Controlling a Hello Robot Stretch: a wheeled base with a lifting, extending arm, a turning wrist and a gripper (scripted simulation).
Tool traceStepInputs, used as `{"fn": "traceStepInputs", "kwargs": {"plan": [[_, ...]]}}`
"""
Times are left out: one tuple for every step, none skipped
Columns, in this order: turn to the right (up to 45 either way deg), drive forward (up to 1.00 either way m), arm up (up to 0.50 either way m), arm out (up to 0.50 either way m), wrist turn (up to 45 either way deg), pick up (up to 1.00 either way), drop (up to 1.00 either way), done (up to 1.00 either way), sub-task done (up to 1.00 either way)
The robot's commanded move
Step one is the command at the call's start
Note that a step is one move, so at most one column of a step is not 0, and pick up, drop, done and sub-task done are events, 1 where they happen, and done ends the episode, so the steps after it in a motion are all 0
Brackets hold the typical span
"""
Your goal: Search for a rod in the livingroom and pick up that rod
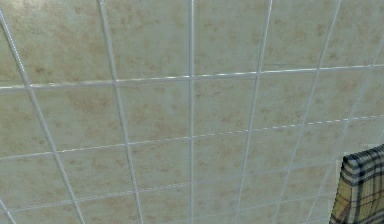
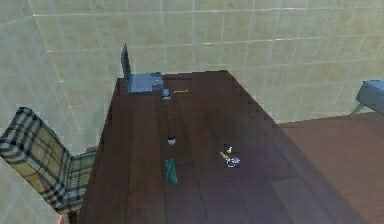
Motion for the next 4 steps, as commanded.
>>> {"fn": "traceStepInputs", "kwargs": {"plan": [[0.0,0.00,0.50,0.00,0.0,0.00,0.00,0.00,0.00],[0.0,0.00,0.34,0.00,0.0,0.00,0.00,0.00,0.00],[0.0,0.00,0.00,0.50,0.0,0.00,0.00,0.00,0.00],[0.0,0.00,0.00,0.00,45.0,0.00,0.00,0.00,0.00]]}}
